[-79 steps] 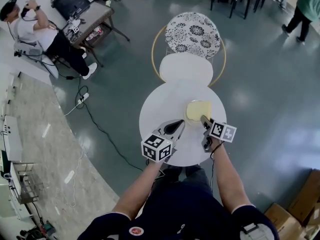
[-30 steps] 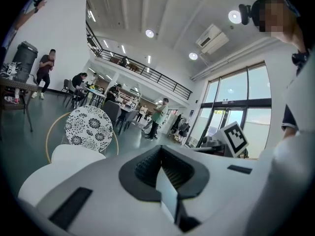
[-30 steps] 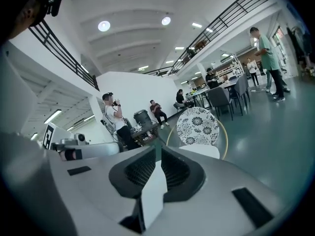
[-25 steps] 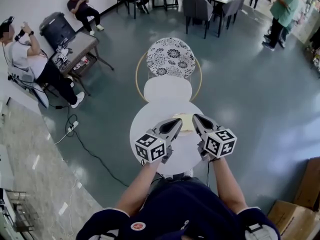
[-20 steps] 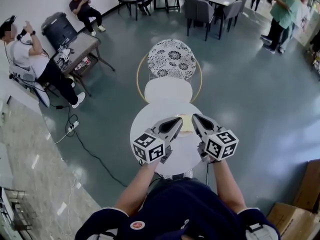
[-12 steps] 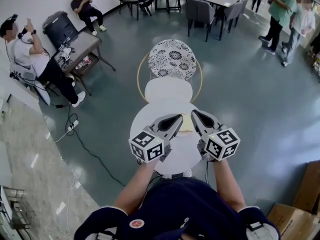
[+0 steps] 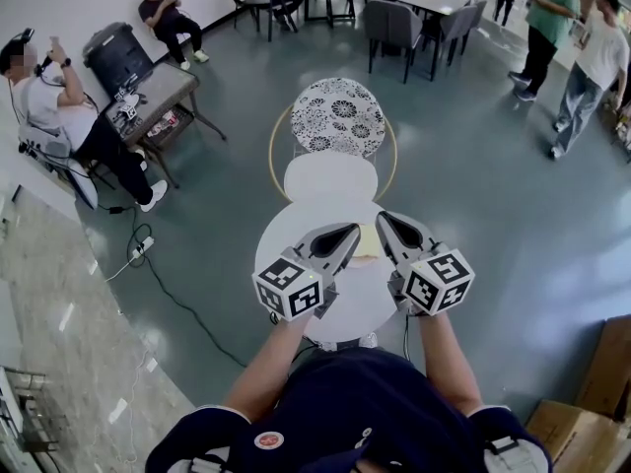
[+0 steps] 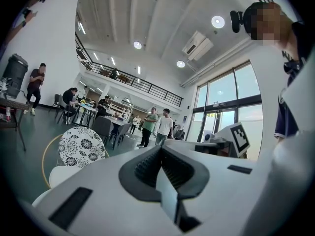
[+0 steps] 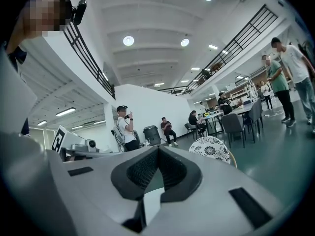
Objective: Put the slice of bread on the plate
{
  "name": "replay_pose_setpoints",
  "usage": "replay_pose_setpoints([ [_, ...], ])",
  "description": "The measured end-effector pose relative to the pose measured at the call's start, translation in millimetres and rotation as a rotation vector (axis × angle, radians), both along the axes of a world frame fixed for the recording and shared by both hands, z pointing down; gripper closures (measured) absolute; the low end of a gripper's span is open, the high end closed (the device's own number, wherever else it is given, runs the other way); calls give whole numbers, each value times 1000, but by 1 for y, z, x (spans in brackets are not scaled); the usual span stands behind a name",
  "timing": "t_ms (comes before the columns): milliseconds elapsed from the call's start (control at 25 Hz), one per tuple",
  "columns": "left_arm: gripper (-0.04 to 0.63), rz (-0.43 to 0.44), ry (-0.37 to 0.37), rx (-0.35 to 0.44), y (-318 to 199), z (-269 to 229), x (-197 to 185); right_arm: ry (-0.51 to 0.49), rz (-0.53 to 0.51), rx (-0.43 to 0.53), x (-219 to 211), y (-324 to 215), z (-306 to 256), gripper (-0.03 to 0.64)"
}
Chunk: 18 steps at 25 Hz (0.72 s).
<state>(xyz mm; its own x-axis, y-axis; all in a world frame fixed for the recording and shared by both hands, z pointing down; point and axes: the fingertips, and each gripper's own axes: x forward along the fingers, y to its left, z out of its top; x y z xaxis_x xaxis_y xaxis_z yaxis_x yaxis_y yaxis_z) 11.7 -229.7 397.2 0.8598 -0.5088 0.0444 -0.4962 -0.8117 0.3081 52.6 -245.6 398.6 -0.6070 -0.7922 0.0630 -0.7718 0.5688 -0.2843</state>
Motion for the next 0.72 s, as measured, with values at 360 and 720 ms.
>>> replay_pose_setpoints([
  [360,589,-9,5,3,5,-1,-2,-8,-1,8,0,4,-3,611],
  [720,589,-9,8,6,5,-7,2,-12,-1,17,3,2,-12,611],
])
